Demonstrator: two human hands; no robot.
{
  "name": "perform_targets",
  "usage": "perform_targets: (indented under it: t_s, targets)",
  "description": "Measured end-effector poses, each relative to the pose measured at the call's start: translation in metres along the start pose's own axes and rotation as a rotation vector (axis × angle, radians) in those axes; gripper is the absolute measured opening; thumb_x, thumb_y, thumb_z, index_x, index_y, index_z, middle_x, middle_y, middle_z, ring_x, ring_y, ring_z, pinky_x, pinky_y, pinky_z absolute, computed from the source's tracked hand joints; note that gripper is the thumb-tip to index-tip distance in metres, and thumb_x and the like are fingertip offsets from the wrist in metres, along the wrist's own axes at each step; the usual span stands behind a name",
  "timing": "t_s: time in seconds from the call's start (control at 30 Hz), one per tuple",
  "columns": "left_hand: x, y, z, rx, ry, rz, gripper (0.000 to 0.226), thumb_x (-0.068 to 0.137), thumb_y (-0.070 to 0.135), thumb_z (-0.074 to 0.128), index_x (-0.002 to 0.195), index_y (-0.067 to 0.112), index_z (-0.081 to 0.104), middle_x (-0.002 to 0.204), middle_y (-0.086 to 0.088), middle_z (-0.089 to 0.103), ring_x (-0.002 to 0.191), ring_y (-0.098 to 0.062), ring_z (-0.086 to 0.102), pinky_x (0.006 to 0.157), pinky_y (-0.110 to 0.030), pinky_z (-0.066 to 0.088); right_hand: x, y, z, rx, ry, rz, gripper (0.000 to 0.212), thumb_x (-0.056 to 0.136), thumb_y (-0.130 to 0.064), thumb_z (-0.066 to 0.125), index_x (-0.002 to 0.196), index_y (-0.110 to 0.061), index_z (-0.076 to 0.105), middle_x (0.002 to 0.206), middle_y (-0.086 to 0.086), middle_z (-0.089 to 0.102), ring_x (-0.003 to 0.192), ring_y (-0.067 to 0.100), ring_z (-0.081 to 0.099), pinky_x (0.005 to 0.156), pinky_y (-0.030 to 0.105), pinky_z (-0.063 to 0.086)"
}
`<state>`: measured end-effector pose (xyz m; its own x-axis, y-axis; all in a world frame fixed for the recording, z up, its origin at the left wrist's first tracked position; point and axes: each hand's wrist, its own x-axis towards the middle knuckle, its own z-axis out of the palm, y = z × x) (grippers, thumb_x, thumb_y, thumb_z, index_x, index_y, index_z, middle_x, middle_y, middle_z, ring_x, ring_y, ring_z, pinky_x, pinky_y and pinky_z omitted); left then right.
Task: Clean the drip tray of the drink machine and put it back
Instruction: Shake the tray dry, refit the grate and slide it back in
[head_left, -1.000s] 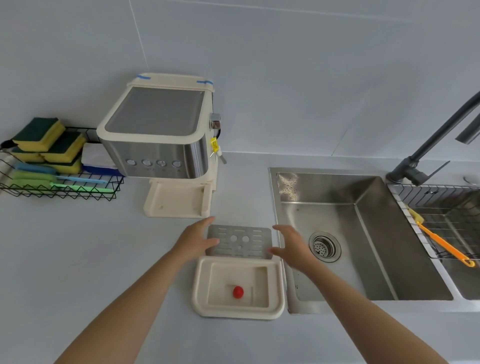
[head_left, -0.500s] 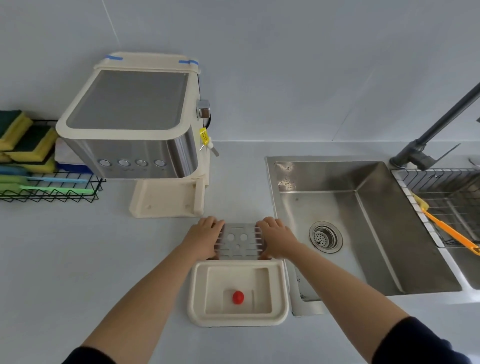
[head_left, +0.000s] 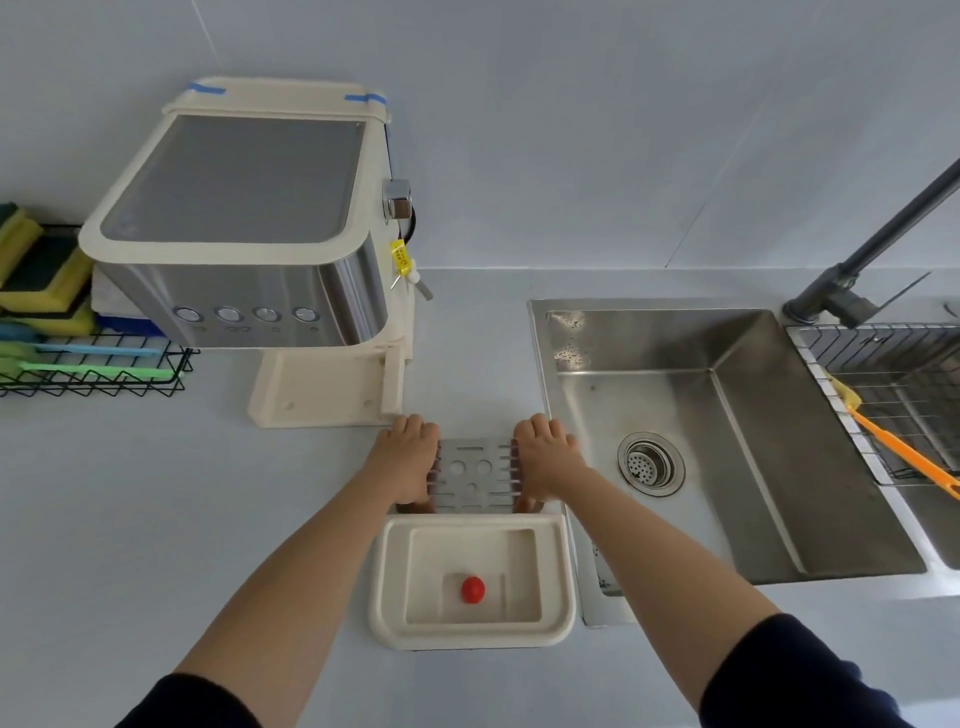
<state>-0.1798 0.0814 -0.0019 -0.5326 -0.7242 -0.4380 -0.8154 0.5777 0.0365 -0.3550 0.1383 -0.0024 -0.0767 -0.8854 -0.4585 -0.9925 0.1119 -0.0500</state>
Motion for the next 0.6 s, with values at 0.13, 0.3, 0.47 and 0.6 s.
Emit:
perform_targets:
  t_s: [0.13,0.3,0.47,0.6]
  targets:
    - [-0.002,0.0,0.0,-0.002,0.025,-0.014,0.073,0.066,0.036,0.074,0.122,0.009,0.036,0.125,-0.01,0.037,0.117,-0.026,0.035,0.095,-0.031,0.034,-0.003,0.001,0.0,0.023,0.039,0.016,0.074,0.068,-0.021,0.075,0.126,-0.009,0.029,0.128,0.007,0.033,0.117,0.024,0.034,0.096,0.033,0.036]
    - [-0.01,-0.006,0.004,-0.201,0.053,-0.084,0.083,0.058,0.038,0.079,0.125,0.018,0.034,0.121,-0.011,0.035,0.113,-0.028,0.037,0.093,-0.033,0.037,-0.008,0.002,0.002,0.082,0.089,0.021,0.062,0.075,-0.014,0.066,0.124,-0.009,0.03,0.127,0.008,0.035,0.115,0.023,0.037,0.094,0.032,0.037]
    - [-0.015,-0.007,0.005,-0.45,0.039,-0.111,0.084,0.058,0.025,0.081,0.126,0.024,0.032,0.12,-0.012,0.048,0.103,-0.03,0.053,0.085,-0.038,0.048,-0.011,0.001,-0.002,0.241,0.054,0.004,0.077,0.066,-0.019,0.08,0.123,-0.004,0.029,0.127,0.01,0.032,0.115,0.024,0.039,0.099,0.032,0.042]
    - [-0.012,-0.009,0.001,-0.746,0.035,-0.189,0.077,0.065,0.021,0.079,0.129,0.018,0.036,0.119,-0.009,0.056,0.107,-0.027,0.054,0.087,-0.033,0.043,-0.017,-0.001,-0.011,0.325,0.069,-0.033,0.085,0.063,-0.018,0.083,0.126,-0.001,0.028,0.13,0.013,0.027,0.117,0.026,0.038,0.101,0.026,0.038]
